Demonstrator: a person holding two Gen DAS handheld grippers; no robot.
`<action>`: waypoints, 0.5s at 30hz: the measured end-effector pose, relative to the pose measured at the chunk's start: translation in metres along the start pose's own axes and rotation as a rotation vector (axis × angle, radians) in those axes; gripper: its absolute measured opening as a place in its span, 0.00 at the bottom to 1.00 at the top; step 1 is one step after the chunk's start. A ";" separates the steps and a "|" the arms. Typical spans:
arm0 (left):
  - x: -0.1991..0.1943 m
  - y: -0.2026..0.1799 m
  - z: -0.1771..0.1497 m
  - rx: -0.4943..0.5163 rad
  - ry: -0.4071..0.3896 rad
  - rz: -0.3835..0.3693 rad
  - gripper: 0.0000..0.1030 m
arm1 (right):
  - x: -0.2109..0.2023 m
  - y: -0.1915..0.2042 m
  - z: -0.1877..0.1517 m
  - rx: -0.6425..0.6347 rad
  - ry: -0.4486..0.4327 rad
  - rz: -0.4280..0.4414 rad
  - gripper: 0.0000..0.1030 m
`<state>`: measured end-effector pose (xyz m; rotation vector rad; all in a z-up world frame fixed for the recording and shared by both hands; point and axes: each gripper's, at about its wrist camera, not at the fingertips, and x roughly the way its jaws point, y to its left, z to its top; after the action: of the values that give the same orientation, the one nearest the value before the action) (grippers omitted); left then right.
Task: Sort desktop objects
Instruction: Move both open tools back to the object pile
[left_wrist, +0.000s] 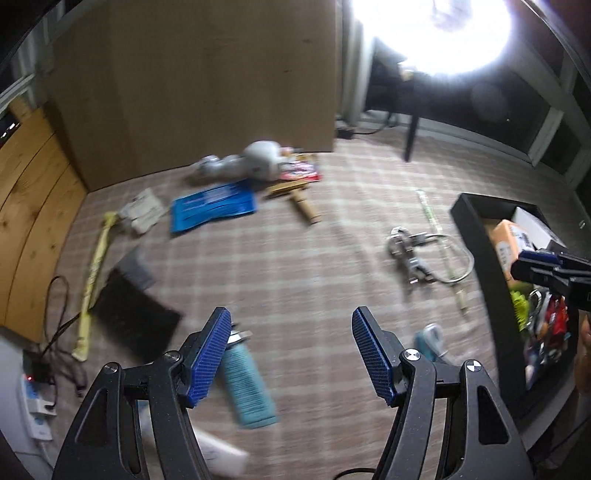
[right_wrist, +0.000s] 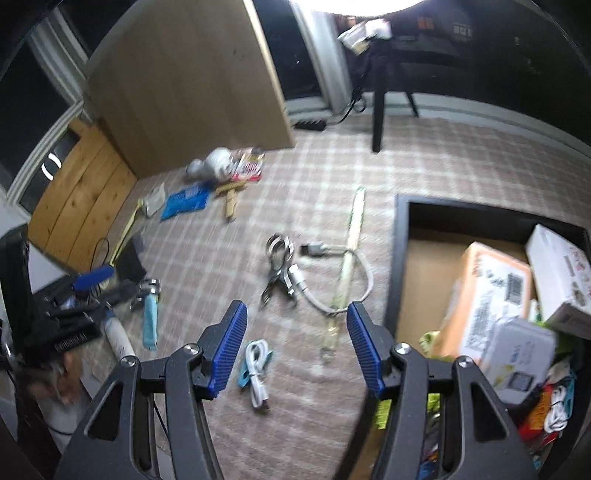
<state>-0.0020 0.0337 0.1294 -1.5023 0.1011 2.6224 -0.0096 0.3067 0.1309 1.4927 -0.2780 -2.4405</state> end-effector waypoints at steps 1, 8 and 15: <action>-0.001 0.011 -0.004 -0.010 0.006 0.015 0.64 | 0.005 0.005 -0.003 -0.008 0.011 -0.002 0.54; -0.002 0.080 -0.046 -0.178 0.074 0.038 0.68 | 0.035 0.027 -0.027 -0.043 0.077 -0.038 0.54; 0.010 0.120 -0.089 -0.385 0.161 0.041 0.68 | 0.063 0.037 -0.051 -0.033 0.118 -0.066 0.54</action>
<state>0.0524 -0.0944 0.0757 -1.8427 -0.3845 2.6569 0.0130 0.2506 0.0661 1.6486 -0.1658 -2.3828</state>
